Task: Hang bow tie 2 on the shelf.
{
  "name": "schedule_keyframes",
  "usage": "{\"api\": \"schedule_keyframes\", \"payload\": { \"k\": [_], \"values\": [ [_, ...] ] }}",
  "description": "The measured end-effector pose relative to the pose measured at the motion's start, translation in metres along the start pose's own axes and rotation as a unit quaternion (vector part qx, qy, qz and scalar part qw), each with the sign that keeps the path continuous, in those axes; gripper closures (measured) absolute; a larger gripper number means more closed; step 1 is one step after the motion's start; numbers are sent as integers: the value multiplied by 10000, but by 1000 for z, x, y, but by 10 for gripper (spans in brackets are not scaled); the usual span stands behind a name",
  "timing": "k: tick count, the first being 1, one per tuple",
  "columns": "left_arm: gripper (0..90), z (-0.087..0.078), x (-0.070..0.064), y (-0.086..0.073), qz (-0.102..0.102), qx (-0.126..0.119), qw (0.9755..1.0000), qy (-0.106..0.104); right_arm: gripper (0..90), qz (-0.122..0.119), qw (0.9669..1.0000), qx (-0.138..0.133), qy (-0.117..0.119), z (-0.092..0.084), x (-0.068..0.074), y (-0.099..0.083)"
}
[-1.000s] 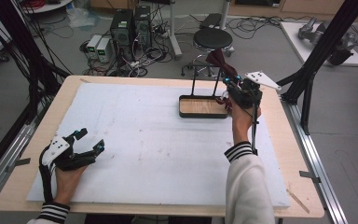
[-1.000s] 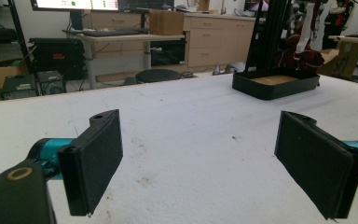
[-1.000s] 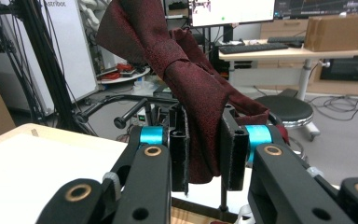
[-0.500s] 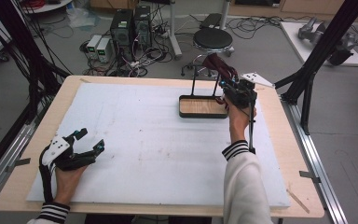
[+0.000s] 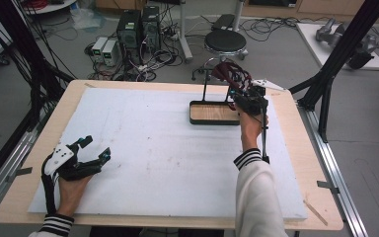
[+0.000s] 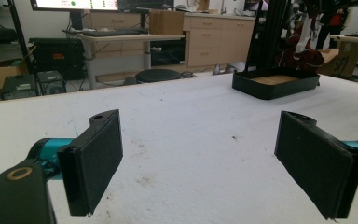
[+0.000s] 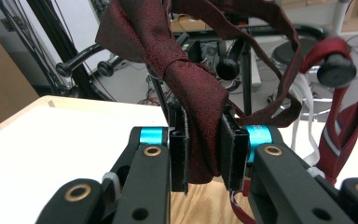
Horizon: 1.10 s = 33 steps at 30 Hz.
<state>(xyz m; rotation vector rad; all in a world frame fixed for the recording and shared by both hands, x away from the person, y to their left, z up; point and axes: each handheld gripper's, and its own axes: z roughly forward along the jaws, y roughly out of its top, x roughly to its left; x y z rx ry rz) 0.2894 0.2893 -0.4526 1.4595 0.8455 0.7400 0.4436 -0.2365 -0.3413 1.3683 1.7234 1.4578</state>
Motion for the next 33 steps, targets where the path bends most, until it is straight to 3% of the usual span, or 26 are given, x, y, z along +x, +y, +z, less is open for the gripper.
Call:
{"api": "schedule_keyframes", "payload": {
  "k": [18,27,33],
  "values": [
    [155,0,0,0,0,1,10000,0,767,532,9983,189,147,3,-10,-4],
    [154,0,0,0,9,1,10000,-6,768,390,9980,395,306,3,-13,-6],
    [155,0,0,0,12,5,10000,-6,769,423,9976,449,313,-1,-19,-10]
  ]
}}
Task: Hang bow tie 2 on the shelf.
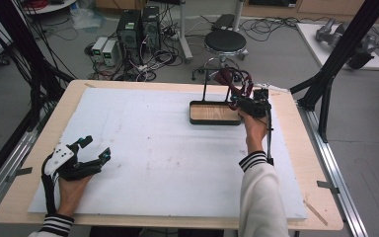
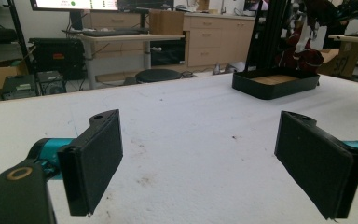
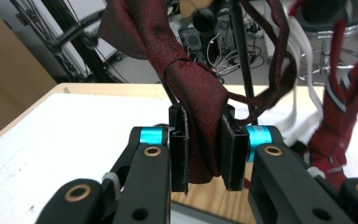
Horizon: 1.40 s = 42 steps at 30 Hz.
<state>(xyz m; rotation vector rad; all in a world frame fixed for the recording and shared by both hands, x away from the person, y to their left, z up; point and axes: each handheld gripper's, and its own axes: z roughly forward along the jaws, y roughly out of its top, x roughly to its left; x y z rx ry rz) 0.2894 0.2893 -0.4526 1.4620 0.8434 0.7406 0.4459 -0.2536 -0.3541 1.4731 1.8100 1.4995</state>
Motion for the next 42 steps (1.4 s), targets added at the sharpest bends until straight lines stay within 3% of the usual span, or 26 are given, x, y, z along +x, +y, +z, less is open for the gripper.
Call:
{"api": "schedule_keyframes", "payload": {
  "k": [13,29,33,42],
  "values": [
    [154,0,0,0,16,12,10000,5,768,208,9992,305,135,-2,-12,-8],
    [155,0,0,0,20,14,10000,4,768,254,9981,546,-108,-1,-17,-12],
    [155,0,0,0,16,16,10000,-1,768,104,9971,707,-265,0,-19,-13],
    [155,0,0,0,20,19,10000,0,768,65,9972,660,-335,10,-14,-15]
  ]
}}
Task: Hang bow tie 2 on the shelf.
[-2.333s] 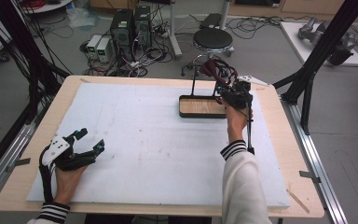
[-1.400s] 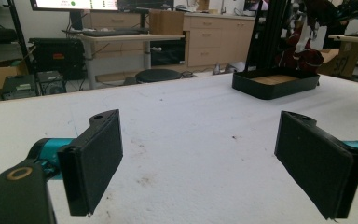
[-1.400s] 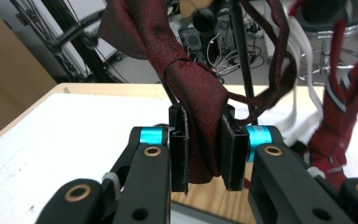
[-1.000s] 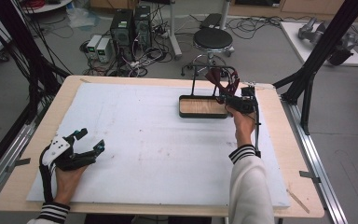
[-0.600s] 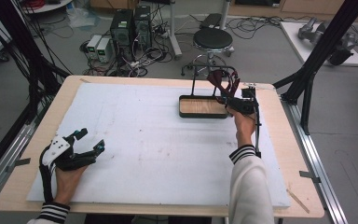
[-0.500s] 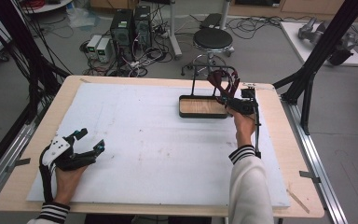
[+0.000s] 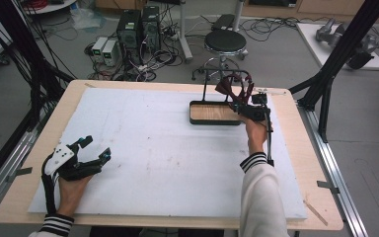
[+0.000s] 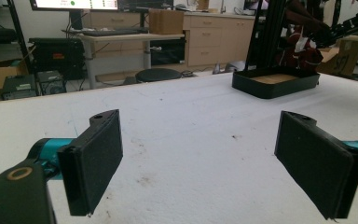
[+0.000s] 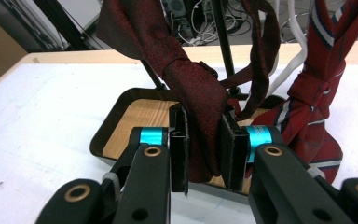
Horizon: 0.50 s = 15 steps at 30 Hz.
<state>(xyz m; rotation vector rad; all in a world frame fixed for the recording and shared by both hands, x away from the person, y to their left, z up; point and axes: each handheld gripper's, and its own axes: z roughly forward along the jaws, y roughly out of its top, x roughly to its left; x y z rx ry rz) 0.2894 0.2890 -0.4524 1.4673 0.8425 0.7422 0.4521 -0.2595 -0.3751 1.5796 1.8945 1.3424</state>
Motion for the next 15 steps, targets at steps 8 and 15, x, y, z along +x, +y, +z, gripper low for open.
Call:
{"api": "schedule_keyframes", "payload": {
  "k": [8,15],
  "values": [
    [155,0,0,0,0,-4,10000,4,766,-185,9997,65,-150,5,5,0],
    [155,0,0,0,-14,-10,10000,8,761,-385,9989,35,-266,5,7,1]
  ]
}}
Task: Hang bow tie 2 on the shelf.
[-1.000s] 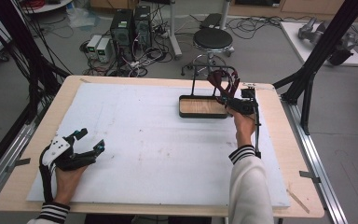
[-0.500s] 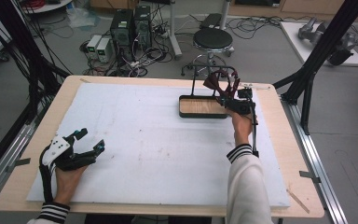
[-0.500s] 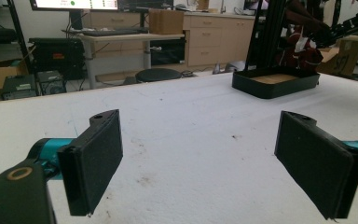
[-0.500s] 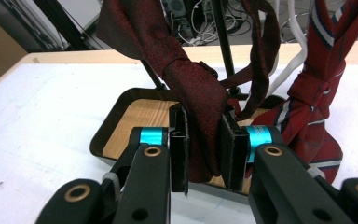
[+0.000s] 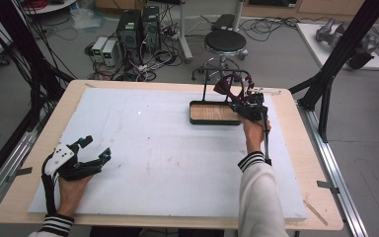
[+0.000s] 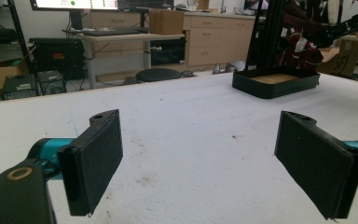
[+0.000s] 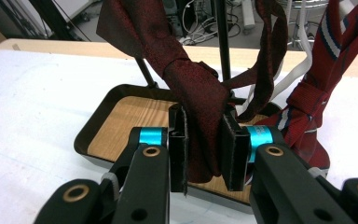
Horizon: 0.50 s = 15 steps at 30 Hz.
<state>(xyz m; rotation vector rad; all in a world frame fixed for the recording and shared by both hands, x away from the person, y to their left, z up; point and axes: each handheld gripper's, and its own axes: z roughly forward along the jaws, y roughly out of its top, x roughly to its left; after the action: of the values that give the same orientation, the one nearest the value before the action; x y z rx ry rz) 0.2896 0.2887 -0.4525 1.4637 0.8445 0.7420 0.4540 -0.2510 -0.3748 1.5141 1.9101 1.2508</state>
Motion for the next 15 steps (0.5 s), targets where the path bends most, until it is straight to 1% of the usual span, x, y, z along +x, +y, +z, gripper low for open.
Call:
{"api": "schedule_keyframes", "payload": {
  "k": [2,3,5,6,8,9,11,12,14,15],
  "values": [
    [155,0,0,0,-2,3,10000,-1,753,-42,10000,53,-39,1,1,1],
    [155,0,0,0,0,5,10000,1,741,-118,9999,34,-65,1,2,2],
    [154,0,0,0,7,5,10000,6,719,-166,9998,38,-76,2,4,4],
    [155,0,0,0,17,5,10000,3,695,-235,9997,13,-77,2,4,4],
    [155,0,0,0,36,13,10000,14,593,-350,9993,-21,-155,3,7,5],
    [155,0,-1,0,40,12,10000,16,525,-405,9989,-31,-215,3,8,5],
    [155,0,-1,0,35,5,10000,17,343,-474,9986,-39,-222,4,9,5],
    [154,0,-1,0,31,3,10000,21,252,-553,9981,-23,-259,4,10,5],
    [154,0,-1,0,33,9,10000,22,155,-761,9965,58,-345,4,12,5],
    [154,0,-1,0,43,13,10000,21,116,-811,9963,55,-295,3,12,5]
  ]
}}
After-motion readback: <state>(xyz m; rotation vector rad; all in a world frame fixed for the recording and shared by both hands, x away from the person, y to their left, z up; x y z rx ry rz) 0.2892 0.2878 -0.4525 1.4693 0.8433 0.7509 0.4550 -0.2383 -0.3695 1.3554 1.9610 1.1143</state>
